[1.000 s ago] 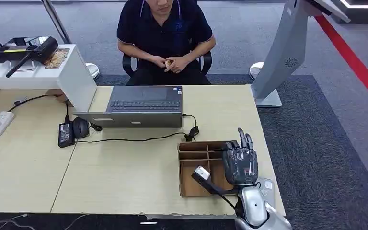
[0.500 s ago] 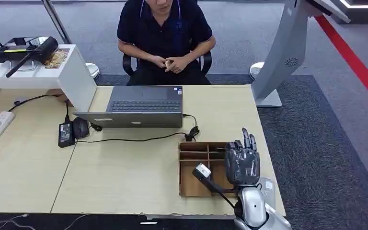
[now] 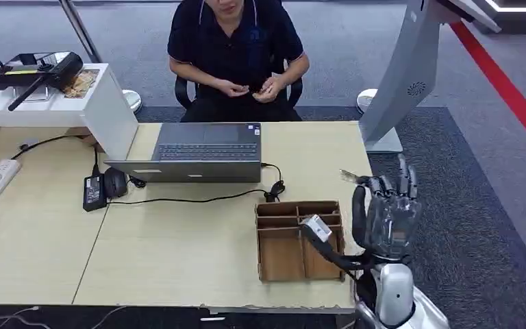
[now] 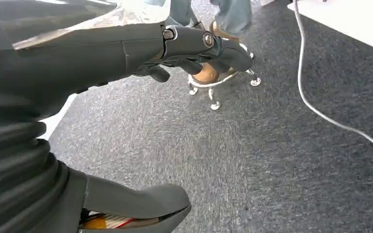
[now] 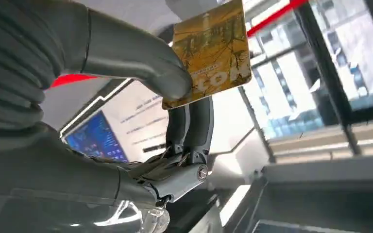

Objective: Pass the card to the sensor for recognition and then transmit it.

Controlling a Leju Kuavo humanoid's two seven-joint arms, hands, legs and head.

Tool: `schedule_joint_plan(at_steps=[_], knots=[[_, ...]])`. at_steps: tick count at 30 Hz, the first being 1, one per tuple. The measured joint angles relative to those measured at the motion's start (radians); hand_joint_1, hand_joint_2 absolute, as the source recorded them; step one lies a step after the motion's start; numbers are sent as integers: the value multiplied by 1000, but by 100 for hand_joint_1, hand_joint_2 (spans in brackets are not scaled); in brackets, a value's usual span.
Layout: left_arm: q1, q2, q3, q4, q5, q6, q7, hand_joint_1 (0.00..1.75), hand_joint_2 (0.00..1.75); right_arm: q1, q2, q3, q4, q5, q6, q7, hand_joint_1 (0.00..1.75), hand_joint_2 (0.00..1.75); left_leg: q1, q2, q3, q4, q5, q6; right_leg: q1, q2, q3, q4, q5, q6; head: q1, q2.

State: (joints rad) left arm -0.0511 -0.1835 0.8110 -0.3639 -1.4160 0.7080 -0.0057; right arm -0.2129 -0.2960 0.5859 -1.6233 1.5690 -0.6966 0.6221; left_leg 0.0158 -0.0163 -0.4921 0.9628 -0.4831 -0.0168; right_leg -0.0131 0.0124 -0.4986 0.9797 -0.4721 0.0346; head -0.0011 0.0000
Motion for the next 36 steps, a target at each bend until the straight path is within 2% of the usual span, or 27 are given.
schedule_joint_plan(at_steps=[4,10,19,27,36], knots=[[2,-2,-15,-9,2,0,3,0,175,34,5,-80,-129,1,-1,-67,175,175,0,0,0,0,0,0,0,0,0,0,0,0,0,0],[2,-6,-26,-19,2,0,4,0,175,42,27,-117,-213,1,-1,-78,175,175,1,0,0,0,0,0,1,0,0,0,0,0,0,0],[2,-11,-38,-29,-3,0,10,0,175,5,74,-92,-218,-26,1,-71,175,175,0,0,0,0,0,0,0,0,1,1,0,0,0,0],[2,-14,-43,-32,-8,0,13,0,175,-23,107,-51,-197,-47,2,-93,175,175,0,-1,-1,0,0,0,1,0,0,1,0,0,0,0],[2,-16,-43,-32,-3,0,12,0,175,-38,125,-24,-165,-66,2,-111,175,175,0,-1,-1,0,0,0,0,-1,1,0,0,0,0,0]])
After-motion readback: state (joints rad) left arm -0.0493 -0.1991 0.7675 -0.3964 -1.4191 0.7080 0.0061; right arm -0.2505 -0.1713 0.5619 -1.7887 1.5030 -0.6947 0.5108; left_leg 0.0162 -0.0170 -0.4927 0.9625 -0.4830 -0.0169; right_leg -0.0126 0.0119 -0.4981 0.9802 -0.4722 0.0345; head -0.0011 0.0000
